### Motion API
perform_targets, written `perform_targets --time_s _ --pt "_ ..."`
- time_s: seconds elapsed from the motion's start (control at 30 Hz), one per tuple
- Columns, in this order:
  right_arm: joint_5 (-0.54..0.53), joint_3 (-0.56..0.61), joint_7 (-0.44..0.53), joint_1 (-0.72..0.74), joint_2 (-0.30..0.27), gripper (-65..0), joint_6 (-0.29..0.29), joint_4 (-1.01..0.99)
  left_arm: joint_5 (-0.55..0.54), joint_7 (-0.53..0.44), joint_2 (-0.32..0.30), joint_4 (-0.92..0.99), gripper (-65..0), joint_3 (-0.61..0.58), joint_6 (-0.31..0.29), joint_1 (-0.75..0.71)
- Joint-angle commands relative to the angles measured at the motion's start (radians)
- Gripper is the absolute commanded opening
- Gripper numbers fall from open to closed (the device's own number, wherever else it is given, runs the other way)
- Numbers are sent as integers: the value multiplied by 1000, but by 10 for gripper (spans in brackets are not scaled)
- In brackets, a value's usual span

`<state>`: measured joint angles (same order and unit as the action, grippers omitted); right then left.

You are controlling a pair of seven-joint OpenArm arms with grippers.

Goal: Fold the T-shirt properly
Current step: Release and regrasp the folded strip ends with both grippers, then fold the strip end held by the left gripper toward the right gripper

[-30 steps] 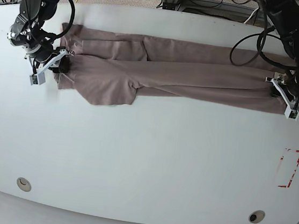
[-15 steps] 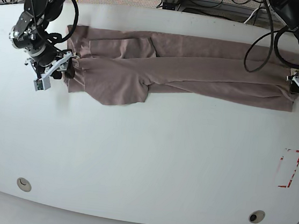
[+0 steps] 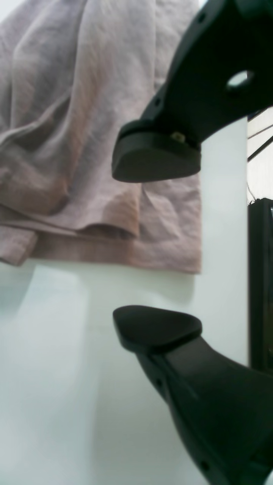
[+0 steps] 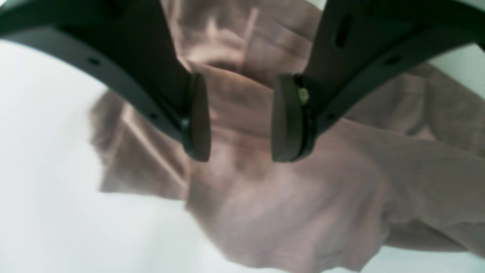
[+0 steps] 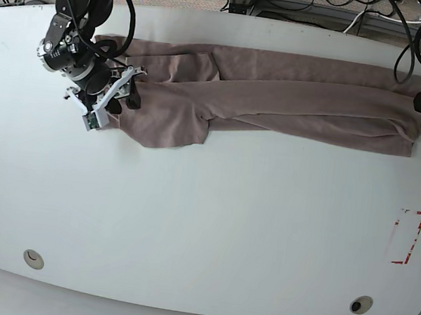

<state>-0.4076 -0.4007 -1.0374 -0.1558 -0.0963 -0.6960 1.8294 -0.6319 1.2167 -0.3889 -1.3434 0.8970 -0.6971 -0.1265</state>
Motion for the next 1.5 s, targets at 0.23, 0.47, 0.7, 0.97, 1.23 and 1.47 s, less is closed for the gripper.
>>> perform_targets --time_s 0.23,0.47,0.7,0.97,1.23,1.47 --pt "-23 4 18 -3 -4 -398 -2 22 -24 -88 -26 68 -172 -105 -1 8" --pt "-24 3 18 -21 -6 -398 -2 51 -96 -88 -22 68 -235 -166 -1 8" --pt "-23 1 18 -29 -4 -398 -2 26 -55 -122 -8 63 -635 -166 -1 9" --pt "-21 0 82 0 -7 -398 -2 -185 -38 -143 -8 25 -626 -160 -1 3" --pt "-23 4 177 -3 -39 -398 -2 -328 -30 -134 41 -261 -625 -148 -1 -83" --pt "-23 7 180 -17 -39 -398 -2 -330 -30 -4 127 -543 -622 -200 -1 -120"
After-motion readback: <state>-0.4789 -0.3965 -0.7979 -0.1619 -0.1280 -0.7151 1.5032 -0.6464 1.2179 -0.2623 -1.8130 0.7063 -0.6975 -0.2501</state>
